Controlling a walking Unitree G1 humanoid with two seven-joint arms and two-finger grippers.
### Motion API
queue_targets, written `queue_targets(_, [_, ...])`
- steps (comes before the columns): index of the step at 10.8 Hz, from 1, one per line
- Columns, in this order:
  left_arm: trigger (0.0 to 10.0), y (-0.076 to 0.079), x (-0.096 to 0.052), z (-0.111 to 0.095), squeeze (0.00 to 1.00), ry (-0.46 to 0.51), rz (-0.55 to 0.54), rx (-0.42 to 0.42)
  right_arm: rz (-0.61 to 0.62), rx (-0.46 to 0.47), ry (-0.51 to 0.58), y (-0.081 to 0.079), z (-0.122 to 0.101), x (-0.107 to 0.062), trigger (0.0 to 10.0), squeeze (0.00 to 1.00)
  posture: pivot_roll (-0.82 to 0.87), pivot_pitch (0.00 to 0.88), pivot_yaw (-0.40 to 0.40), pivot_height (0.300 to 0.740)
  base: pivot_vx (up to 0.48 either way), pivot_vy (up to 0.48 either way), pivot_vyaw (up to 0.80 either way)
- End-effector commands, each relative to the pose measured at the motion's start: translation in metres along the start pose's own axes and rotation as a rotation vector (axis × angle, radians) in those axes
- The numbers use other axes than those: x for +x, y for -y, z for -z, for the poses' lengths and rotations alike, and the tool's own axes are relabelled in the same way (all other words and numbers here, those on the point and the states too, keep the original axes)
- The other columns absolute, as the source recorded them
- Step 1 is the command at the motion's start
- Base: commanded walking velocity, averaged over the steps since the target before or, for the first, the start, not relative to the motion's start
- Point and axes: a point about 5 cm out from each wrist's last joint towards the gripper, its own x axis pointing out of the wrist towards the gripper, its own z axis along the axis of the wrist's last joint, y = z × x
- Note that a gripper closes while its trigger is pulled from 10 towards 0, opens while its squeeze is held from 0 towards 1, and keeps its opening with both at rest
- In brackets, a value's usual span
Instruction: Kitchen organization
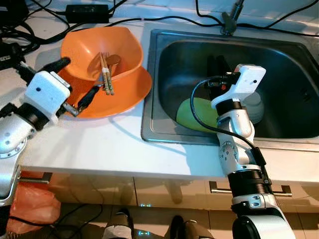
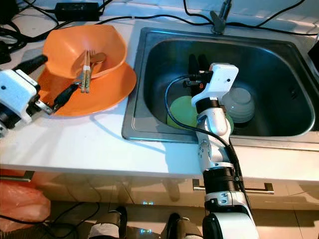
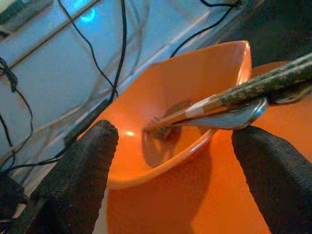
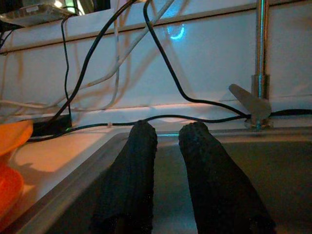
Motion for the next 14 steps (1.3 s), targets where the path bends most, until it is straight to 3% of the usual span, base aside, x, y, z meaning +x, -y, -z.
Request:
queue_targets(1, [10.0,0.004,0.003,-0.002,0.0,0.013,0.027,-0.004,0.029,0.014,-0.046,0.005,0.012,-0.01,10.0,0.0,0.21,0.225,-0.034,0.74,0.0,0.0,0.0])
queue_targets(4, [10.0,0.014,0.005,-0.002,0.0,0.009,0.099,-0.002,0.035,0.016,-0.044,0.005,0.012,-0.01,10.0,0.0,0.21,0.227,-0.031,0.74,0.0,0.0,0.0])
queue_targets(5, [8.0,0.014,0.006,-0.003,0.0,0.013,0.1,-0.004,0.035,0.016,-0.044,0.005,0.012,-0.01,10.0,0.0,0.21,0.226,-0.03,0.74,0.0,0.0,0.0])
queue_targets(6, [2.8,0.015,0.007,-0.004,0.0,0.019,0.1,-0.005,0.035,0.016,-0.043,0.005,0.012,-0.01,10.0,0.0,0.21,0.225,-0.031,0.74,0.0,0.0,0.0])
queue_targets(7, [0.0,0.015,0.008,-0.004,0.0,0.018,0.098,-0.003,0.035,0.015,-0.043,0.005,0.012,-0.01,10.0,0.0,0.21,0.223,-0.032,0.74,0.0,0.0,0.0])
queue_targets(11, [0.0,0.015,0.009,-0.004,0.0,0.016,0.102,0.001,0.034,0.017,-0.046,0.005,0.012,-0.01,10.0,0.0,0.21,0.221,-0.032,0.74,0.0,0.0,0.0])
queue_targets(12, [1.2,0.015,0.009,-0.003,0.0,0.015,0.103,0.0,0.035,0.016,-0.046,0.005,0.013,-0.01,10.0,0.0,0.21,0.221,-0.032,0.74,0.0,0.0,0.0])
queue_targets(13, [9.3,0.015,0.009,-0.003,0.0,0.015,0.102,-0.004,0.036,0.015,-0.046,0.006,0.012,-0.01,10.0,0.0,0.21,0.221,-0.033,0.74,0.0,0.0,0.0])
queue_targets(14, [10.0,0.016,0.009,-0.003,0.0,0.015,0.103,-0.005,0.036,0.015,-0.046,0.006,0.012,-0.01,10.0,0.0,0.2,0.22,-0.032,0.74,0.0,0.0,0.0])
